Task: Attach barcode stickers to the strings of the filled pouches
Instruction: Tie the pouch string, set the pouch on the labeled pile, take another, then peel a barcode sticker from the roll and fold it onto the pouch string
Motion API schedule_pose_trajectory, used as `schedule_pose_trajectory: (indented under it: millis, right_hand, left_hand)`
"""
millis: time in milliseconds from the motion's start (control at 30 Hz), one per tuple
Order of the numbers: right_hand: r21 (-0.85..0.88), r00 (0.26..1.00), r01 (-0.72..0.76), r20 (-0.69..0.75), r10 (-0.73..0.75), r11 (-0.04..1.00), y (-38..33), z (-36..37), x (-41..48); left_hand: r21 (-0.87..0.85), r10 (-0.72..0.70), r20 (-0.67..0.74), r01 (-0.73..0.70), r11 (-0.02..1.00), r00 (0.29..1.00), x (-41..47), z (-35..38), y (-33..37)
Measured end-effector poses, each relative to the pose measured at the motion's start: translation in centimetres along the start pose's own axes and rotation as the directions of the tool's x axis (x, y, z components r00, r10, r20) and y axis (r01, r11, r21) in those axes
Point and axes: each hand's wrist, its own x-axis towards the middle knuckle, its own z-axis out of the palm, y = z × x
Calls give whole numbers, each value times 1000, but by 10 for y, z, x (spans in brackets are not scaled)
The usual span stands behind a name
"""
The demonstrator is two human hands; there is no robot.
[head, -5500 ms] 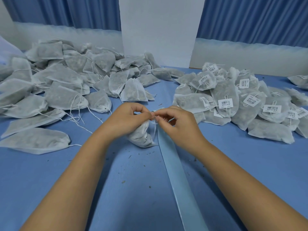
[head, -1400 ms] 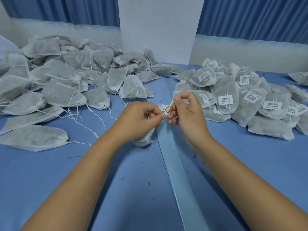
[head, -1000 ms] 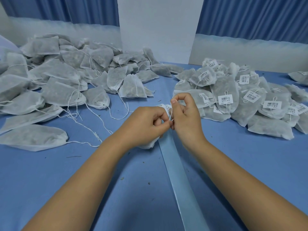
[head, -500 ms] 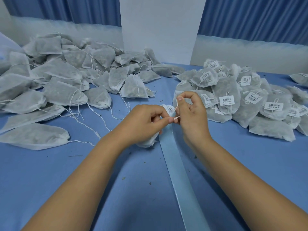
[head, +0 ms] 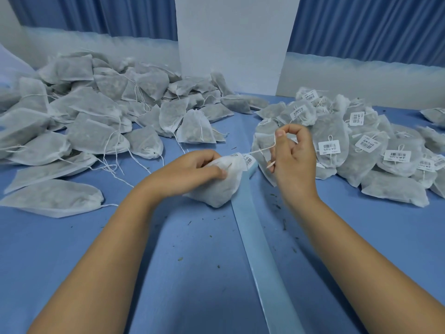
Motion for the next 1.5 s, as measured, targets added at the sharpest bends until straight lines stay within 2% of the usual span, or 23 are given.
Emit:
schedule_pose_trajectory:
  millis: [100, 200, 300, 433, 567, 667, 767, 833, 933, 1033, 1100, 1133, 1200, 1267, 1367, 1500]
  right_hand:
    - [-16, 996, 50, 75, -48, 999, 1, 2, -3]
    - [-33, 978, 97, 186, -89, 995, 0, 7, -8]
    - [-78, 939, 168, 316, -136, 983, 1, 12, -16]
    - [-178, 883, 302, 421, -205, 936, 6, 16, -24]
    - [-259, 828, 416, 505, -245, 872, 15, 16, -27]
    - [-291, 818, 443, 519, -248, 848, 20, 16, -27]
    - [-307, 826, 442, 505, -249, 843, 22, 14, -25]
    - [-309, 833, 429, 499, -239, 849, 21, 13, -23]
    - [-299, 847, 389, 487, -212, 871, 19, 12, -22]
    - [-290, 922, 266, 355, -155, 919, 17, 10, -16]
    - [-352, 965, 112, 262, -16, 929, 18, 6, -6]
    - [-413, 964, 19, 249, 93, 910, 21, 2, 0]
    - [-578, 925, -100, 247, 290, 810, 26, -3, 7]
    - [-628, 882, -169, 247, 401, 759, 30, -5, 9]
    - [-515, 842, -308, 243, 481, 800, 29, -2, 7]
    - [-440, 835, -297, 312, 454, 848, 26, -5, 7]
  left_hand:
    - [-68, -30, -167, 19, 997, 986, 5, 0, -4]
    - [-62, -43, -358, 22, 998, 933, 11, 4, -7]
    - [-74, -72, -478, 42, 996, 876, 16, 10, -7]
    - [-193, -139, -543, 39, 981, 828, 20, 14, -5]
    - [-339, -194, -548, -4, 941, 814, 21, 17, -4]
    - [-416, -247, -500, 20, 909, 830, 22, 17, -2]
    - [-551, -259, -309, 50, 833, 915, 18, 13, 0]
    - [-555, -226, -221, 68, 829, 949, 15, 11, -1]
    - [-523, -220, -212, 79, 848, 952, 14, 10, -3]
    - [-534, -266, -233, 106, 839, 935, 16, 5, -8]
    - [-549, -290, -225, 124, 826, 930, 16, -1, -11]
    - [-554, -297, -206, 139, 821, 933, 16, -4, -12]
    - [-538, -306, -153, 180, 824, 940, 14, -10, -15]
    - [-535, -321, -92, 225, 814, 943, 12, -13, -16]
    - [-584, -323, -6, 259, 769, 946, 10, -14, -14]
    - [-678, -341, 74, 298, 672, 937, 10, -12, -14]
